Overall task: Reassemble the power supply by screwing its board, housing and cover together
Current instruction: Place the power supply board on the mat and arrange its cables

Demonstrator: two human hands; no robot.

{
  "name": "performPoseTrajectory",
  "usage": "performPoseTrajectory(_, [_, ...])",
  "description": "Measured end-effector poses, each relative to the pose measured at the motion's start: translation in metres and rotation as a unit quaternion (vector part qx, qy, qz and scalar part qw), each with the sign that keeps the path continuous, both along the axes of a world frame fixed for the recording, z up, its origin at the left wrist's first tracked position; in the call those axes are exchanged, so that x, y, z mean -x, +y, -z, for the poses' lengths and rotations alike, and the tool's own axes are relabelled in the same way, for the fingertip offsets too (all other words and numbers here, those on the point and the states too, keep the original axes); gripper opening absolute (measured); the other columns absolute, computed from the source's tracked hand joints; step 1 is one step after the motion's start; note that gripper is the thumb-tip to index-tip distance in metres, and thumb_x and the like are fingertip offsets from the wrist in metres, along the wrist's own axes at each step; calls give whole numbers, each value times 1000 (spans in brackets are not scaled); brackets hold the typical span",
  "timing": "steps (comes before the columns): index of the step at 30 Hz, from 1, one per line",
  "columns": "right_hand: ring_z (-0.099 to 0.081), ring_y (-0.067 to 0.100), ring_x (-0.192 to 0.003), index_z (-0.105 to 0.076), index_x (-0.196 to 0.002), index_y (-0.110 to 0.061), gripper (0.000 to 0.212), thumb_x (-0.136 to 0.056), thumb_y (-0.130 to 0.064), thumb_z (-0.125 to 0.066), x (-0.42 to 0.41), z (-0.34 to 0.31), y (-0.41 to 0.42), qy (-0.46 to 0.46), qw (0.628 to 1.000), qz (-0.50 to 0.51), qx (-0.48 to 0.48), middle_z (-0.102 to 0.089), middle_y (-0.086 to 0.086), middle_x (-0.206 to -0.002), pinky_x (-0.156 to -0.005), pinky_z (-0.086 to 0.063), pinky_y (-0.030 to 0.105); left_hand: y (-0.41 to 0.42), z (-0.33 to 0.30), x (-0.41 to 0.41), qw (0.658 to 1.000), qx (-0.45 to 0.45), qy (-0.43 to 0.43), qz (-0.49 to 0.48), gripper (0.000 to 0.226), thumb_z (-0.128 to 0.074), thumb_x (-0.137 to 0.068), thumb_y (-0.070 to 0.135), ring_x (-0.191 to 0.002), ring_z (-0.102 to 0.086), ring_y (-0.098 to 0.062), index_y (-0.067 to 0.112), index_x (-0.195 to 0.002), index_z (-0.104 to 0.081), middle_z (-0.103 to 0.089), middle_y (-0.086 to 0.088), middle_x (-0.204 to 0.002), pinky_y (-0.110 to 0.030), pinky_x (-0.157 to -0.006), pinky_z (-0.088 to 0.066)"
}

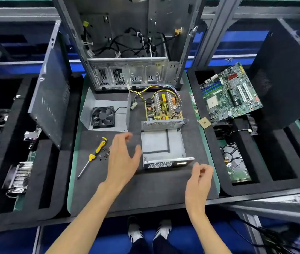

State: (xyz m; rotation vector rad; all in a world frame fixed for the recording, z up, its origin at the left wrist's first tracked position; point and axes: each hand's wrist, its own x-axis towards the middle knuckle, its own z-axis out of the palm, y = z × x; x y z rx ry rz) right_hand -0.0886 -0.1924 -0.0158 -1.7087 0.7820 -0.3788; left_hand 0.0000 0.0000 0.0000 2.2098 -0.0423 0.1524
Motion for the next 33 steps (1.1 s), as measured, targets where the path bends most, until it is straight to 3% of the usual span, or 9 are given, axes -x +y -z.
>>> performPoseTrajectory(2, [-51,18,-80,-45,-98,-23,35,-99,-58,-49,-7,-6,2,-3,998,25,-60,-54,17,-97,-77,-49,46,-15,-7,-21,1000,6,0,15,50,-62,-94,26,-124,-45,-11,25,-138,-39,-47,7,-131,-31,-106,-37])
performPoseTrajectory(6, [-63,18,-96,-44,-105,-27,43,-87,-62,-60,-16,-11,8,12,992,4,-126,-58,6,-111,-88,-56,46,-34,-15,-54,997,-18,55,57,57,-59,-97,27,-135,-42,-16,19,-149,-35,-45,4,-147,-35,-113,-32])
performPoseTrajectory(9, [-63,14,-96,-42,-108,-28,49,-83,-62,-69,-20,-8,8,40,987,-9,-156,-55,4,-115,-90,-57,46,-38,-14,-63,991,-59,85,82,44,-60,-97,29,-117,-54,-23,20,-139,-50,-57,3,-131,-43,-104,-42])
performPoseTrajectory(14, [-61,14,-96,-41,-117,-26,47,-90,-40,-76,-26,-6,-3,34,984,-2,-173,-51,9,-121,-91,-58,46,-38,-12,-62,981,-157,77,85,27,-64,-94,37,-97,-53,-20,18,-114,-66,-54,1,-100,-34,-78,-44])
performPoseTrajectory(17, [-61,20,-109,-40,-128,-25,50,-93,-35,-74,-26,-6,-9,22,987,-11,-161,-51,9,-127,-87,-57,33,-30,-11,-50,972,-188,98,98,21,-61,-95,42,-78,-53,-19,21,-93,-63,-51,4,-85,-34,-64,-42])
performPoseTrajectory(21, [-58,-6,-108,-45,-133,-23,46,-96,-23,-71,-29,-7,-11,8,989,-53,-140,-54,-7,-130,-81,-52,12,-23,-5,-29,963,-195,142,116,29,-58,-95,44,-61,-52,-11,32,-75,-41,-52,8,-68,-28,-50,-32])
performPoseTrajectory(24, [-60,-6,-111,-51,-135,-28,41,-99,-16,-65,-34,-7,-12,14,988,-77,-137,-60,-16,-128,-91,-53,22,-18,-2,-16,957,-192,176,127,26,-54,-95,53,-62,-52,-5,30,-92,-42,-55,12,-73,-25,-51,-32])
performPoseTrajectory(28, [-58,-21,-99,-54,-127,-41,39,-100,-13,-60,-42,-8,-12,27,986,-113,-124,-63,-28,-115,-75,-48,5,-8,-5,-7,945,-179,234,145,47,-44,-95,62,-74,-61,-19,38,-131,-26,-61,5,-81,-33,-58,-42])
performPoseTrajectory(33, [-59,-17,-102,-56,-120,-47,42,-98,-11,-60,-53,-8,-8,51,979,-158,-115,-67,-24,-116,-76,-48,5,3,-12,0,946,-188,233,128,47,-40,-102,48,-68,-57,-15,44,-139,-13,-56,3,-71,-30,-52,-38])
